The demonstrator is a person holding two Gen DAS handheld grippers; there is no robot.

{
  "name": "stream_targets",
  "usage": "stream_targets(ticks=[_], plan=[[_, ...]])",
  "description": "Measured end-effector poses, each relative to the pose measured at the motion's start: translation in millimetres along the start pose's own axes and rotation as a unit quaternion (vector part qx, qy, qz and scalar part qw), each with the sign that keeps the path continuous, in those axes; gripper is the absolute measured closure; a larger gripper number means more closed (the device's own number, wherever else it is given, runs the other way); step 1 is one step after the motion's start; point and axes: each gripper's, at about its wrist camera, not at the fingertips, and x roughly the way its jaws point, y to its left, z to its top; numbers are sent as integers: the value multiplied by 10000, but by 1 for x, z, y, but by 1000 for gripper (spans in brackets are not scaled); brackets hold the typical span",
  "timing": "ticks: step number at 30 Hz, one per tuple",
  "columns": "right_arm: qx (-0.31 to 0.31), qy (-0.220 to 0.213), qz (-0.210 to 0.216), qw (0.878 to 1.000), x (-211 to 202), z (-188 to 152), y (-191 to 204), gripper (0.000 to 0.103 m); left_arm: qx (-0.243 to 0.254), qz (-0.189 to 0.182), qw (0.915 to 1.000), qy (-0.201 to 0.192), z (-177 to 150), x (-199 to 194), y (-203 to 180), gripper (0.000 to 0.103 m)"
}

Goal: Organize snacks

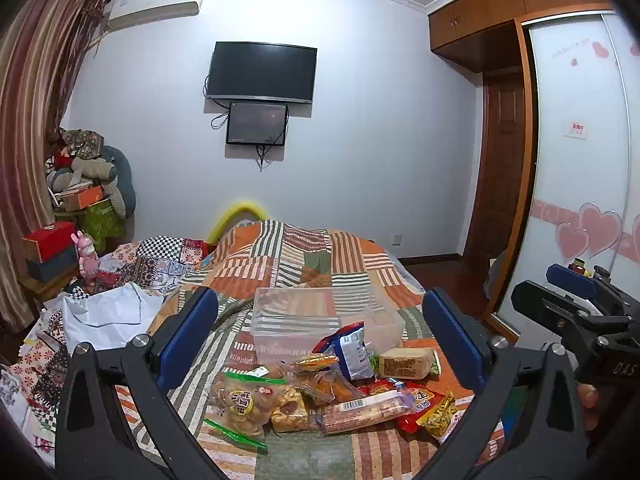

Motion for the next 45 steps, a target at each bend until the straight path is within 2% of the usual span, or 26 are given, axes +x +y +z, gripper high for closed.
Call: stream_targets(ticks=[45], plan=[[-6,21,30,10000,5,-5,2,0,36,0,10000,36,0,5,0,0]])
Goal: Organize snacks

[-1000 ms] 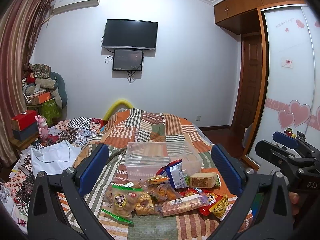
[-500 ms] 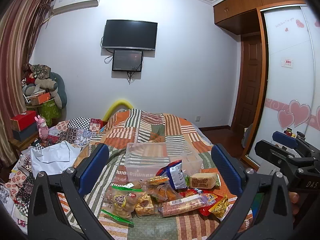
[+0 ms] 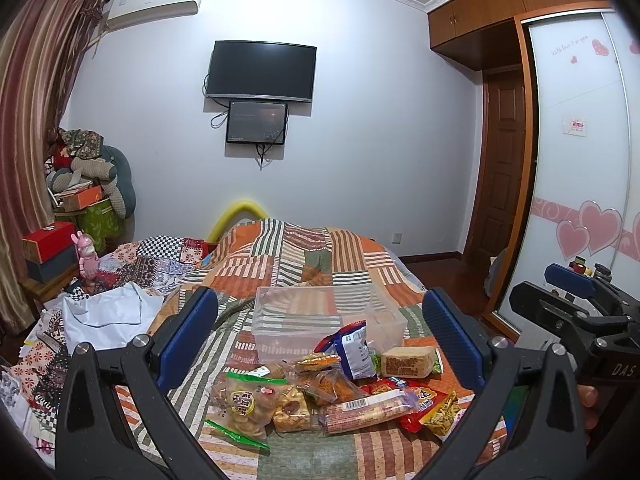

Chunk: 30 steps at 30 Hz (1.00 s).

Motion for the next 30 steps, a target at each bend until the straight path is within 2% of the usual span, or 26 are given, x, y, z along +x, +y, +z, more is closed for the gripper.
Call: stream_targets(ticks=[21,24,26,30], plan=[[101,160,-23,9998,8,-4,-7,0,-22,-8,9999,130,-4,3,2,0],[165,370,-33,9992,16,-9,-13,0,8,-7,9997,247,-8,8,2,6],[172,474,-57,9987,19,-13,-18,0,48,-13,9991,422,-10,15,2,19],[154,816,-77,9965,27,-27,-29,1,92,-67,9976,678,-18,26,1,20]])
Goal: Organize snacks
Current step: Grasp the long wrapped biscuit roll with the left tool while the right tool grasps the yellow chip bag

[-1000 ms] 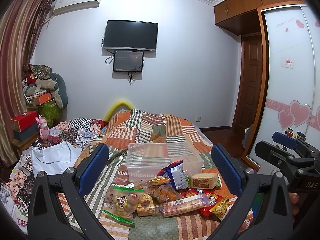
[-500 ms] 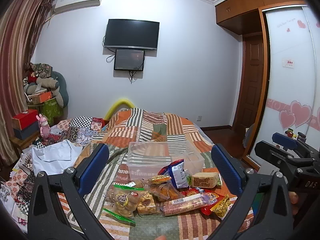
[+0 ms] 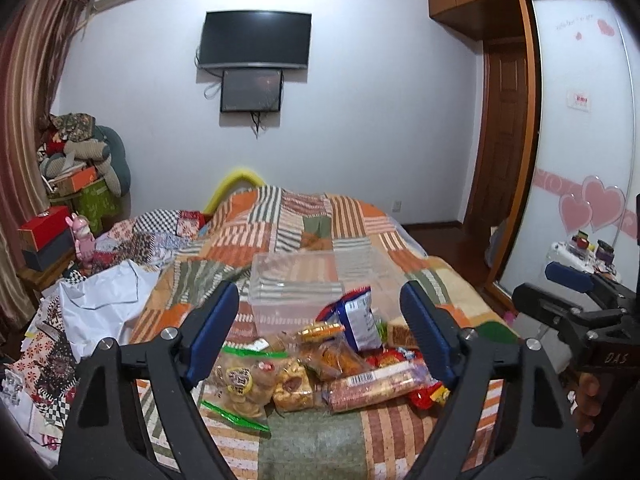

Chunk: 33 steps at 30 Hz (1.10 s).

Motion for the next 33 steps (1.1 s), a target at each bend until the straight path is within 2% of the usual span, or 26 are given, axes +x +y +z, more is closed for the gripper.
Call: stream_targets(ticks=[2,8,17,26,27,29,33], plan=[[-4,206,-8,9998,6,-7,-6,8,16,-102,9999,128,-3,5,-1,26],[147,755,144,9969,18,-29,-25,19,150,-357,9959,818,-19,34,-13,41],[222,1369,335,9898,35,-59,-31,22,162,-557,9863,1545,-50,66,-26,41],[335,1831,577,9808,59,-82,-35,23,203,-697,9717,2246,-84,95,-38,41],[346,1883,593,9797,61,-84,-36,24,225,-705,9704,2299,-87,98,-39,41],[406,2045,731,9753,66,-88,-38,39,277,-708,9681,2388,-91,103,-42,41],[546,2124,861,9718,69,-92,-42,42,394,-648,9635,2569,-101,115,-47,41]])
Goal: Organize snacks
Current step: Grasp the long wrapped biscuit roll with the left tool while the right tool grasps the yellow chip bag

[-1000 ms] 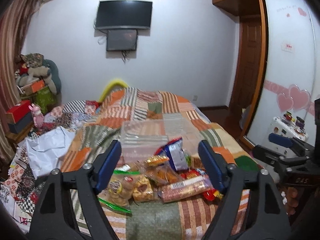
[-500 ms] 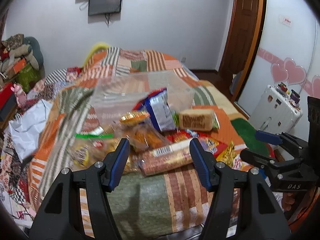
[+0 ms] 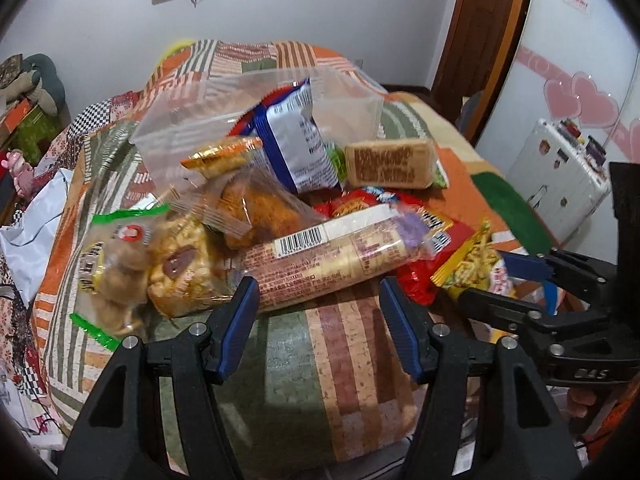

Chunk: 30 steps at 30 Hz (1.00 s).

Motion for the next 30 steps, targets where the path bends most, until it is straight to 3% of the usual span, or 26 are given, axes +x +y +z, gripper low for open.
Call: stream_targets(ticks=[9,17,25,30], plan=[[44,-24,4,10000,-4,4,-10,61,241,180,9995,35,11,21,-5,24],[45,-209,-227,9995,-13,16,-21,63,433,169,9989,47,26,39,-13,20],[109,-394,-231,9989,-19,29,-24,63,648,213,9977,21,28,52,-10,20],[156,-305,-199,9992,-9,30,-23,63,699,353,9969,-71,21,50,-6,34]])
